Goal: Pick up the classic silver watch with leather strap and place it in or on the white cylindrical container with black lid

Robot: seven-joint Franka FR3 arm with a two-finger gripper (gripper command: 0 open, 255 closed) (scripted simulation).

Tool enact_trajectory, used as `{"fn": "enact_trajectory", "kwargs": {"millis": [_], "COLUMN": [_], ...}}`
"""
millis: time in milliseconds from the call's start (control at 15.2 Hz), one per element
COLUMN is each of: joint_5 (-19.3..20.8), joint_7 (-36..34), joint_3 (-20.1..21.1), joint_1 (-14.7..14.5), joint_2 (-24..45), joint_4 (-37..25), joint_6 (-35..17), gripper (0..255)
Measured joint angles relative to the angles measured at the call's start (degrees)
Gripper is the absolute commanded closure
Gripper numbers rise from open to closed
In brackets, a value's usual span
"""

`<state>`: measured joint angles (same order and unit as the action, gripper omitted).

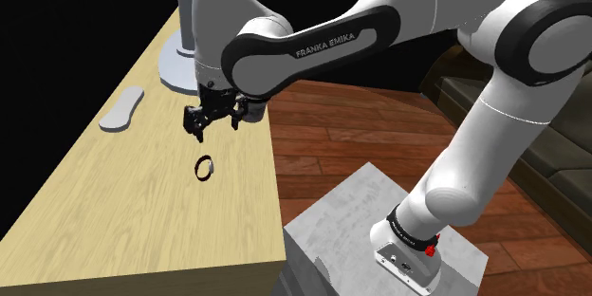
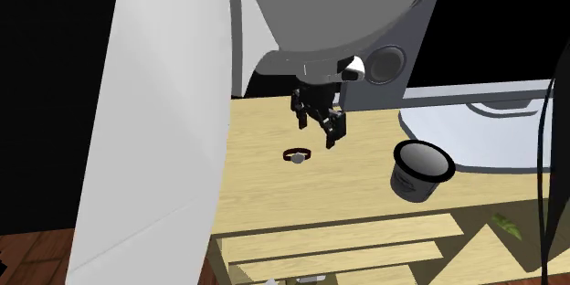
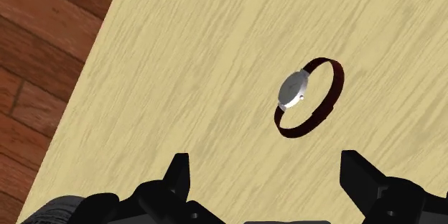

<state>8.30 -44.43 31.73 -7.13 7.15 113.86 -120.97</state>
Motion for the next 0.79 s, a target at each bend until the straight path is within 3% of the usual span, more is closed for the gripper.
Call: {"fn": "enact_trajectory", "kwargs": {"millis": [66, 198, 264, 396, 792], "joint_5": [1.87, 4.77, 4.84, 5.44, 9.45], "joint_7": [-9.60, -27.29, -32.66, -31.08, -41.68], "joint_3": [0.28, 1.55, 1.56, 2.07, 2.77], "joint_1": [-0.70, -0.65, -0.66, -0.75, -4.63], "joint_2": [1.76, 5.23, 5.28, 5.10, 4.12], "joint_4": [-2.29, -5.22, -5.22, -4.79, -0.74], "joint_6": [2.41, 0.44, 0.38, 0.48, 0.15], "gripper": [0, 0, 0, 0, 0]}}
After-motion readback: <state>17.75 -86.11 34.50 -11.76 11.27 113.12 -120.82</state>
